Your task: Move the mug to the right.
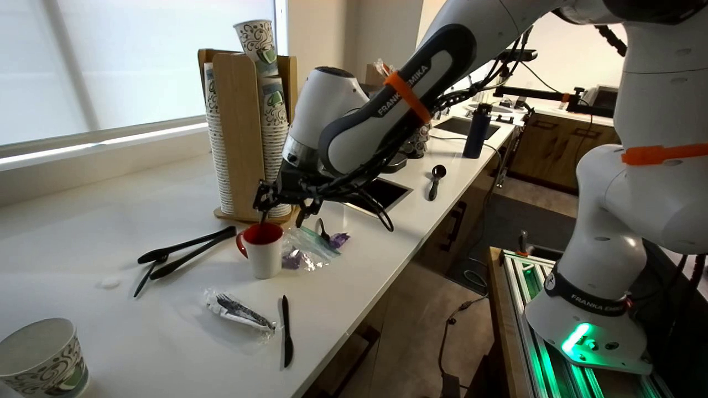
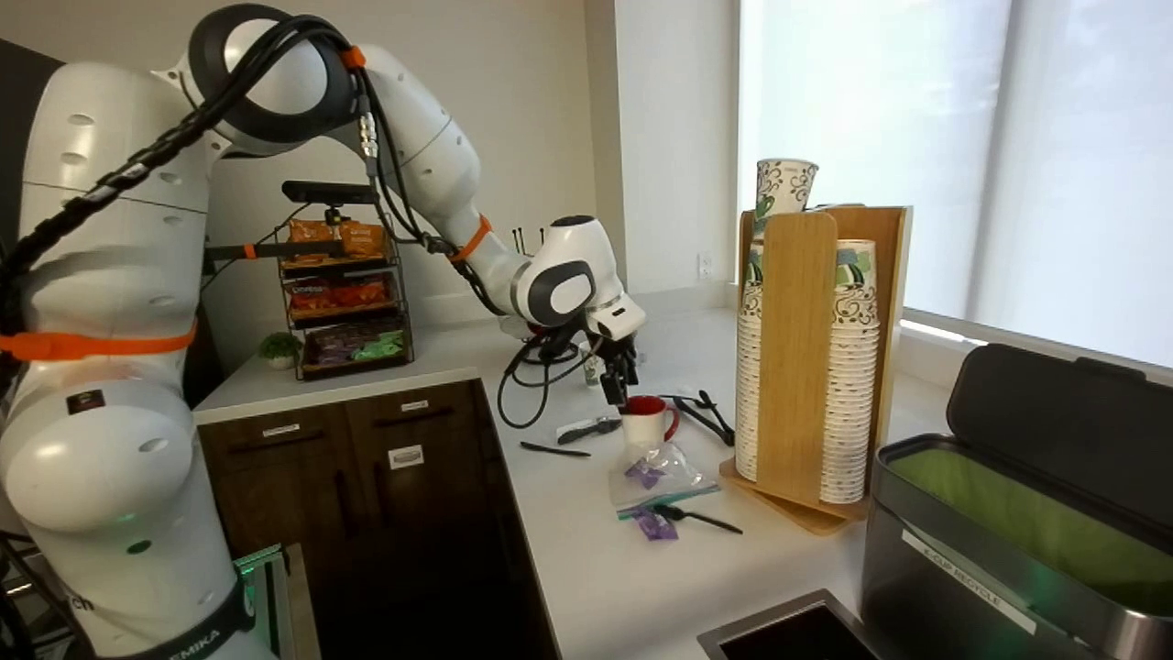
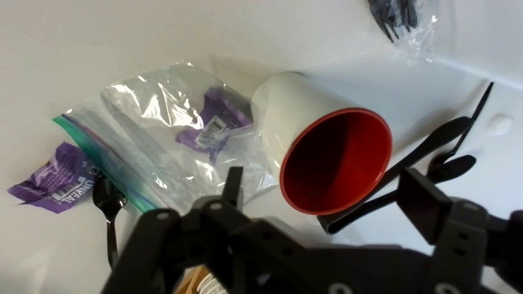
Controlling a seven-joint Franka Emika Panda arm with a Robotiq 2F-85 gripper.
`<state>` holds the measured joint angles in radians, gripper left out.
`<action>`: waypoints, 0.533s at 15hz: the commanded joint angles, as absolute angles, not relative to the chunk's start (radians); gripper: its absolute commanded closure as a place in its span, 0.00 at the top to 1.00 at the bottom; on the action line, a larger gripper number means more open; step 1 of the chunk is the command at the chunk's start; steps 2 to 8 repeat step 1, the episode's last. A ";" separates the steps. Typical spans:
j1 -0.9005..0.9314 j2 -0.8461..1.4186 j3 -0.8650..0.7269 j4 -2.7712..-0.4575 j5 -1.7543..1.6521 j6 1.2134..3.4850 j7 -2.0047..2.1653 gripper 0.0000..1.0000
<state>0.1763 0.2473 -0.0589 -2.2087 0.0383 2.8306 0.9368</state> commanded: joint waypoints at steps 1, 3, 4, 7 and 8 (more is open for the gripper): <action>0.171 0.233 -0.053 -2.225 0.041 2.843 0.927 1.00; 0.171 0.233 -0.053 -2.225 0.041 2.843 0.927 1.00; 0.171 0.233 -0.053 -2.225 0.041 2.843 0.927 1.00; 0.171 0.233 -0.053 -2.225 0.041 2.843 0.927 1.00; 0.171 0.233 -0.053 -2.225 0.041 2.843 0.927 1.00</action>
